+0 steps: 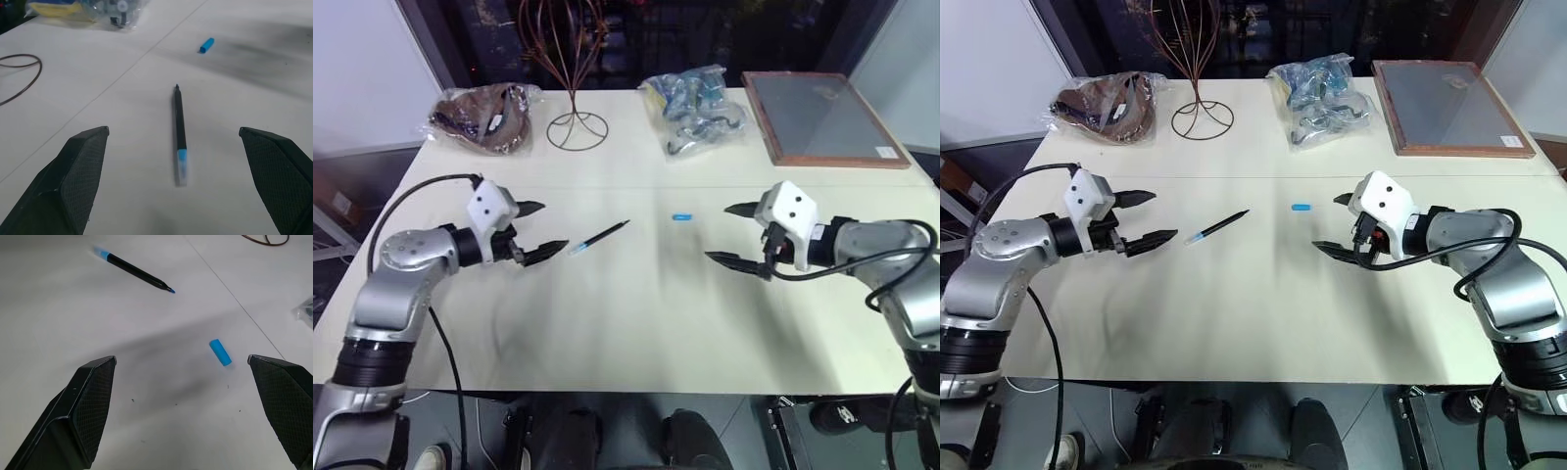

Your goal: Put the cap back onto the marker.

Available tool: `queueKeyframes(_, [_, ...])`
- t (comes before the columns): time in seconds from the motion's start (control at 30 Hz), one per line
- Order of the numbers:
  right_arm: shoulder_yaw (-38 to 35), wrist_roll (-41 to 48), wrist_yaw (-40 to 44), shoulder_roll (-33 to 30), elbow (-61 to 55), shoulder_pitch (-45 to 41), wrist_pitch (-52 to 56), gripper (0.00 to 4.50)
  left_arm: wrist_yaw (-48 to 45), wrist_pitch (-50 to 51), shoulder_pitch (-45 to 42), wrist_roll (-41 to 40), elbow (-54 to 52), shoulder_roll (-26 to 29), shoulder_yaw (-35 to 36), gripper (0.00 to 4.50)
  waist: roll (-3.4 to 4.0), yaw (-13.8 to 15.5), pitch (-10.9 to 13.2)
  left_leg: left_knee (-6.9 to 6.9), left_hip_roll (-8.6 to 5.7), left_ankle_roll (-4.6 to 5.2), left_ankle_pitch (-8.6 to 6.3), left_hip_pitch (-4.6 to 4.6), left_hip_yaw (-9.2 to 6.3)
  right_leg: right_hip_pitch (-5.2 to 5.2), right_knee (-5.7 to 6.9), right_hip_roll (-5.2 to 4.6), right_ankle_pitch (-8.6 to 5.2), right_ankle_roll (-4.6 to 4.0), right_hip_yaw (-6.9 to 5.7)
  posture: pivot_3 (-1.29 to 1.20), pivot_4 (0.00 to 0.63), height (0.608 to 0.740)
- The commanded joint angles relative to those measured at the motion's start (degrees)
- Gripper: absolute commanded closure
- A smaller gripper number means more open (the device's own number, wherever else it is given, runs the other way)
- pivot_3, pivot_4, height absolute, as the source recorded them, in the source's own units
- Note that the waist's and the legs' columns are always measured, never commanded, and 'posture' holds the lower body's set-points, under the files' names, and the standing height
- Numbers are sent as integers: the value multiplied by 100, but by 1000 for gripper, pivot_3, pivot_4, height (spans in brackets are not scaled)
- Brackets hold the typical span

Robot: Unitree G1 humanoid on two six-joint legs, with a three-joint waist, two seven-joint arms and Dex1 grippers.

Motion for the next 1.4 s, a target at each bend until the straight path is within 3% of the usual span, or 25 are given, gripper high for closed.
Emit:
queueKeyframes(0.03, [-157, 23, -130, 29, -326, 88, 31, 35, 183, -223, -291, 325, 337, -140, -167, 0, 0, 12, 0, 1, -2, 0, 0, 0, 0, 1, 1, 0, 0, 0, -1, 0, 150, 740])
queueKeyframes(0.4, [-188, 62, -626, 321, -834, 454, 317, 35, 80, -1014, -1306, 1182, 1982, -943, -1035, 0, 0, 18, 0, 11, -12, 0, 0, -13, 7, -1, 4, 2, 0, 0, -9, 0, 150, 740])
queueKeyframes(0.77, [-339, 164, -1061, 487, -1349, 821, 637, 35, 176, -1982, -1937, 1895, 3697, -1417, -1363, 0, 0, 0, 0, 13, -12, 0, 0, -20, 7, -6, 10, 5, 1, 1, -17, 0, 150, 740])
queueKeyframes(1.03, [-351, 204, -1227, 560, -1500, 942, 733, 35, 70, -2385, -1898, 2258, 3884, -1374, -1559, 0, -1, 6, -1, 16, -13, 0, 0, -19, 3, -6, 9, 4, 1, 1, -17, 0, 150, 740])
queueKeyframes(1.23, [-305, 194, -1269, 603, -1471, 918, 717, 35, 13, -1954, -1758, 2072, 3757, -1432, -1400, 0, -1, -1, -1, 16, -12, 0, 0, -19, 1, -6, 10, 4, 1, 1, -17, 0, 150, 740])
queueKeyframes(1.33, [-267, 174, -1249, 610, -1406, 866, 680, 0, -96, -1140, -1554, 1745, 3518, -1475, -1206, 846, 0, -10, -2, 16, -12, 0, 0, -18, -1, -6, 12, 4, 1, 1, -16, 0, 150, 740])
queueKeyframes(1.4, [-244, 164, -1231, 609, -1383, 836, 661, 0, -198, -898, -1408, 1662, 3343, -1442, -1186, 1861, 0, -18, -2, 16, -10, 0, 0, -16, -3, -6, 13, 6, 1, 1, -16, 0, 150, 740])
